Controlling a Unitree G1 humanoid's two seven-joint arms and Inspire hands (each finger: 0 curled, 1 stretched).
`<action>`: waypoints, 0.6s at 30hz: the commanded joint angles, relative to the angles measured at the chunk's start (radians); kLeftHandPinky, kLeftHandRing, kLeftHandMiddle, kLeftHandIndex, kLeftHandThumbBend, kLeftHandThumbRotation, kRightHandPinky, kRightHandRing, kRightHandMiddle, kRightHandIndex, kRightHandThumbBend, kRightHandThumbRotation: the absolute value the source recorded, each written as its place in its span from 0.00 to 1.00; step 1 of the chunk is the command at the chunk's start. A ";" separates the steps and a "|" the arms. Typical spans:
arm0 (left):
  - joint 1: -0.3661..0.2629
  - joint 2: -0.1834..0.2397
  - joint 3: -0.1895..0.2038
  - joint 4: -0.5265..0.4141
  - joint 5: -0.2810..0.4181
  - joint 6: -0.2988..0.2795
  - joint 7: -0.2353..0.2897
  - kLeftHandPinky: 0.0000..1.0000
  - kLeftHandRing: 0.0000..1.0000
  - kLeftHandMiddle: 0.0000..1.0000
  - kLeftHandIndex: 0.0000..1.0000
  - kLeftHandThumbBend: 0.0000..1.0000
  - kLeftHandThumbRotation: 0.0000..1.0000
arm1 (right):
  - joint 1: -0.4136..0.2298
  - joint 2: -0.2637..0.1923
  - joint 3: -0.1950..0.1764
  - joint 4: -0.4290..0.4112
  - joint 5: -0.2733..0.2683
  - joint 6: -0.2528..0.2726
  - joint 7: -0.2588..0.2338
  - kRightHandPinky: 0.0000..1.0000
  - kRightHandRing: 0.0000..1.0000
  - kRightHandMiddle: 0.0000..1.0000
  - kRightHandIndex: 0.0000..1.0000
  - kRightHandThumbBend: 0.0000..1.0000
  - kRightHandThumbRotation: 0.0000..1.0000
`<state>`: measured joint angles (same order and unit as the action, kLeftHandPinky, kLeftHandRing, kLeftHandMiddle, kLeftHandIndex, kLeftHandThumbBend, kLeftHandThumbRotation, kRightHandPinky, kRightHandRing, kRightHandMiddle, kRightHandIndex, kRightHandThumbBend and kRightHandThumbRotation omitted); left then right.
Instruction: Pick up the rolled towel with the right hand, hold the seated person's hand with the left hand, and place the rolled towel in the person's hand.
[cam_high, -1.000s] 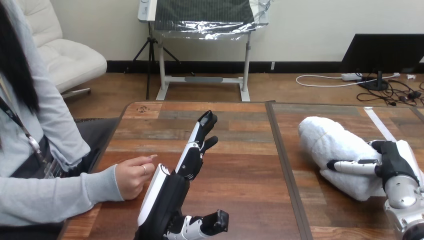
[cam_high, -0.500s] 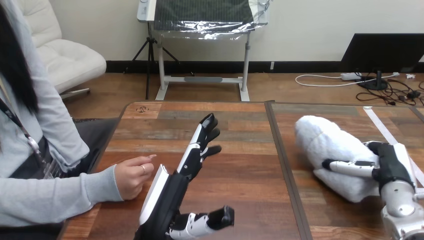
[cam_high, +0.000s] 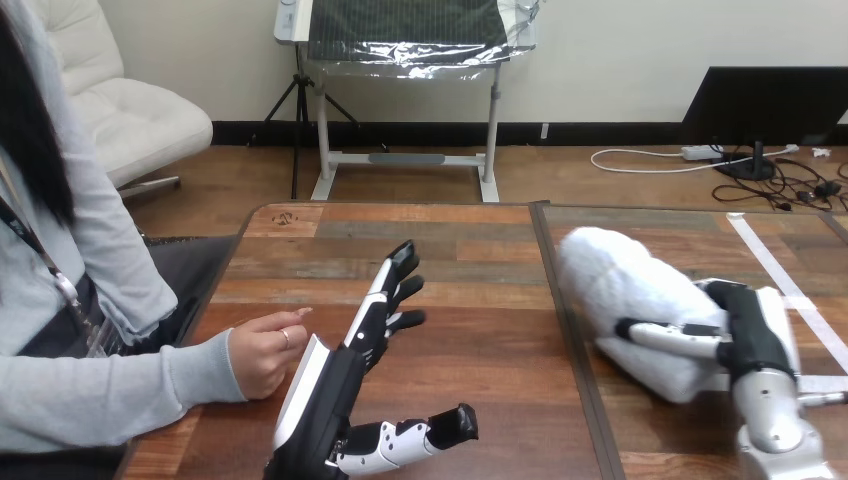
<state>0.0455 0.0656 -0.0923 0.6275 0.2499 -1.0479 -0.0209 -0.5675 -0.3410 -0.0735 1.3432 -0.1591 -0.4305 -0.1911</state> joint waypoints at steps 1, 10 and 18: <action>-0.031 0.033 0.027 -0.090 0.021 0.046 0.025 0.90 0.95 0.96 0.98 1.00 0.52 | -0.030 0.029 -0.011 -0.075 0.020 -0.106 0.007 0.38 0.43 0.49 0.49 0.81 0.00; -0.036 0.080 0.040 -0.133 0.078 0.116 0.056 0.92 0.96 0.95 0.96 1.00 0.46 | -0.009 0.063 -0.029 -0.101 0.052 -0.192 0.041 0.33 0.40 0.48 0.49 0.81 0.00; -0.043 0.119 0.050 -0.166 0.120 0.178 0.086 0.94 0.96 0.94 0.94 1.00 0.42 | 0.010 0.094 -0.029 -0.132 0.074 -0.251 0.062 0.33 0.39 0.48 0.49 0.80 0.00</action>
<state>0.0491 0.1575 -0.0572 0.5299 0.3506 -0.8925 0.0404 -0.5167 -0.2553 -0.0820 1.2945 -0.1132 -0.6088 -0.1359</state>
